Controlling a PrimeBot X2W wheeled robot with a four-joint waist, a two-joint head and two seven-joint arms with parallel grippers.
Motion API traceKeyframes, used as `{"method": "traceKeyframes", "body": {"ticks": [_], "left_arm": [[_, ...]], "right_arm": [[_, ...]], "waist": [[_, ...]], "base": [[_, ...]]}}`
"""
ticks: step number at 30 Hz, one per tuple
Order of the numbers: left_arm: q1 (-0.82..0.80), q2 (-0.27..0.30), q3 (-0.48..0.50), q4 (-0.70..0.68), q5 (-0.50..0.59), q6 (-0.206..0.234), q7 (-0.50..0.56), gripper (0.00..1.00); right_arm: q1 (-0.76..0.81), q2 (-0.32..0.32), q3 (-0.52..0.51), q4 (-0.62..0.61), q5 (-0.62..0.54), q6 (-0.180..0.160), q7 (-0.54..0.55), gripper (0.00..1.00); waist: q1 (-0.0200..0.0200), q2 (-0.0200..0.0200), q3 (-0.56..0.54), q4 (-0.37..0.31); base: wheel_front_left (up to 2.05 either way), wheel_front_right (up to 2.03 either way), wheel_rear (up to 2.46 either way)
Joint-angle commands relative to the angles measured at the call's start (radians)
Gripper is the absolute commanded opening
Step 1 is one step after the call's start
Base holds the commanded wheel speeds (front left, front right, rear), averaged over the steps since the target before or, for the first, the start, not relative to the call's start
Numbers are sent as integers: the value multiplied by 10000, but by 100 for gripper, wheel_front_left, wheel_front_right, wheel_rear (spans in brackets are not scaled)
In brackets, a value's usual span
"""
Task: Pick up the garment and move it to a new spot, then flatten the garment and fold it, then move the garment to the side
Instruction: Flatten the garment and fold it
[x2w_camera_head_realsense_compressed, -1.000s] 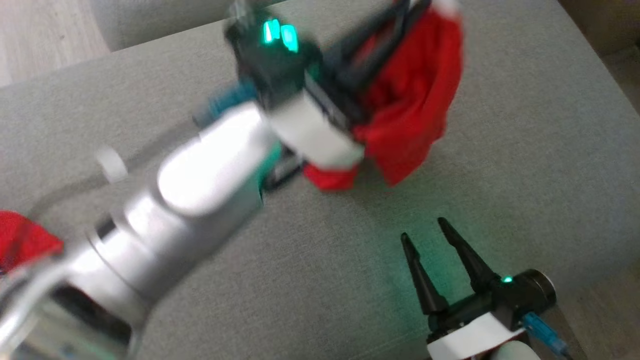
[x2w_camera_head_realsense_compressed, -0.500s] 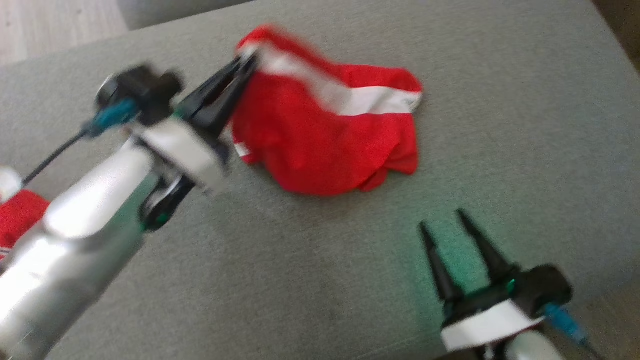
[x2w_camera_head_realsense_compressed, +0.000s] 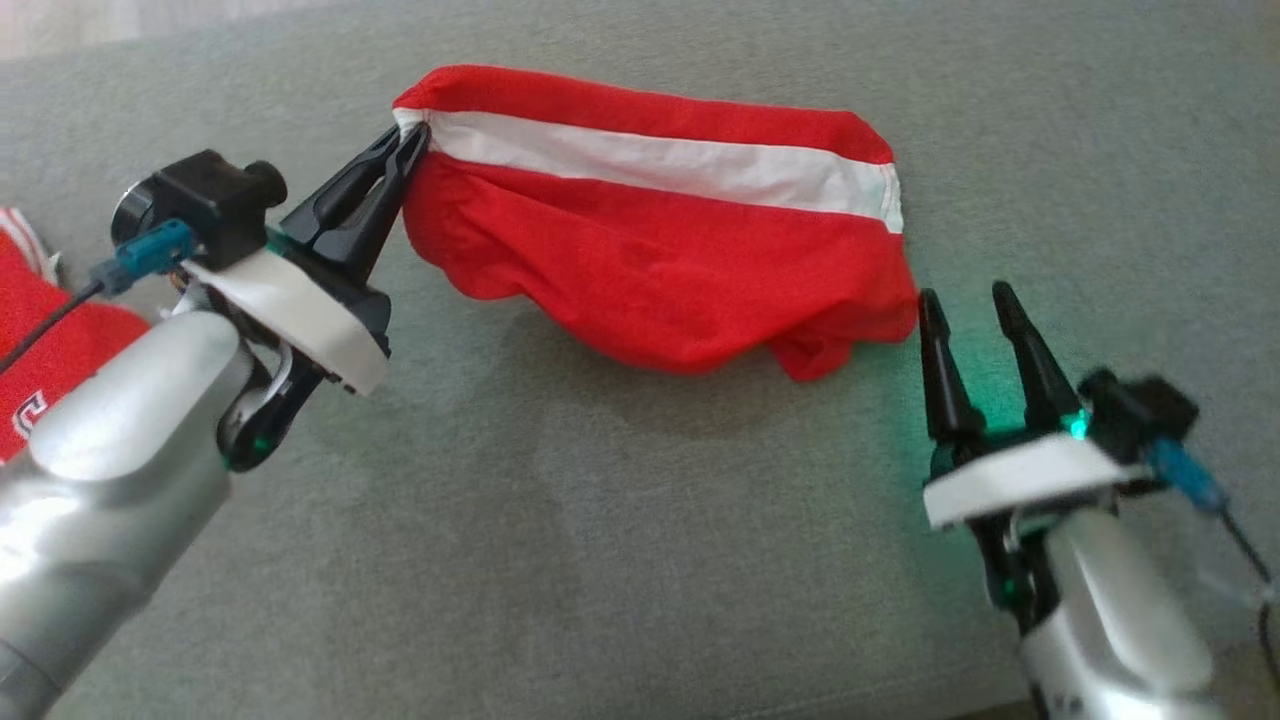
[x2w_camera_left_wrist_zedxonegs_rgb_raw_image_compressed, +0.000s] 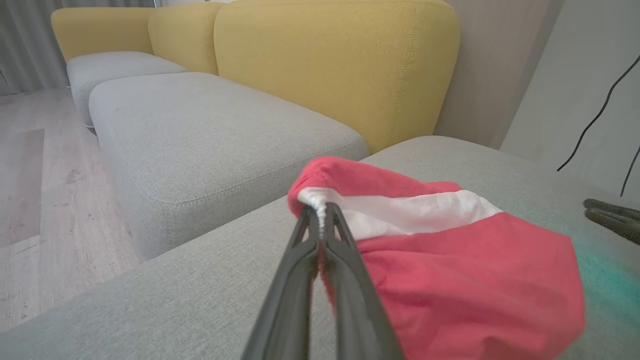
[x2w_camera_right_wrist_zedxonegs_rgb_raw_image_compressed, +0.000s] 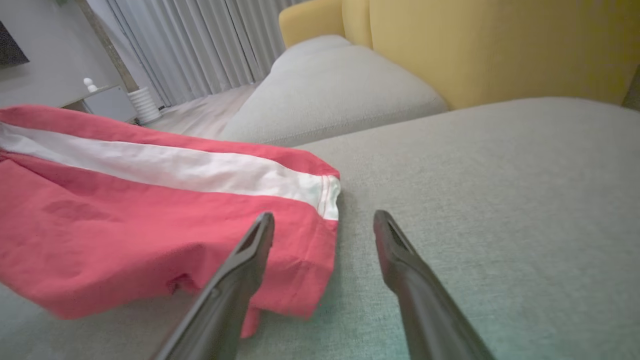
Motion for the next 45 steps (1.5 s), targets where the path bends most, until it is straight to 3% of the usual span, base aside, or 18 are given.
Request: {"method": "traceKeyframes", "body": {"ticks": [1,7,14,24,25,26,29,30,33,39,45], "left_arm": [[-610,384,372,-122,-72,18,-109,0],[-802,240,61,17,-155,18,-204,0],[-972,122,-340,34,-293,18,-295,0],[-1288,52,-866,43,-499,18,-401,0],[-1311,48,-911,44,-519,18,-409,0],[-1311,48,-911,44,-519,18,-409,0],[-1380,47,-1030,43,-593,18,-431,0],[-1403,52,-1065,47,-617,18,-437,0],[-1448,76,-1161,83,-678,18,-457,0],[-1438,162,-973,117,-543,17,-508,0],[-1237,209,57,-315,-134,17,-517,0]], "right_arm": [[-549,-135,266,-37,183,-7,37,100],[-2439,-952,663,2024,993,-7,914,100],[-3694,-1090,1763,3703,1504,-7,1727,100],[-4785,-829,2771,5896,1473,-7,1708,100],[-4849,-805,2881,6022,1525,-7,1739,90],[-4849,-805,2881,6022,1525,-7,1739,90],[-5005,-770,3319,6260,1717,-7,1868,33],[-5045,-769,3475,6316,1817,-7,1953,4],[-5133,-842,3879,6363,2181,-7,2059,0],[-5511,-1361,3918,6217,2745,-7,853,0],[-5880,-2103,3534,5657,3384,-7,114,0]], "waist": [[-1,0,24,93],[-1,0,94,311],[-1,0,137,472],[-1,0,262,661],[-1,0,268,675],[-1,0,268,675],[-1,0,283,708],[-1,0,288,716],[-1,0,272,724],[-1,0,-27,595],[-1,0,-639,336]], "base": [[0,0,0],[0,0,0],[0,0,0],[0,0,0],[0,0,0],[0,0,0],[0,0,0],[0,0,0],[0,0,0],[0,0,0],[0,0,0]]}}
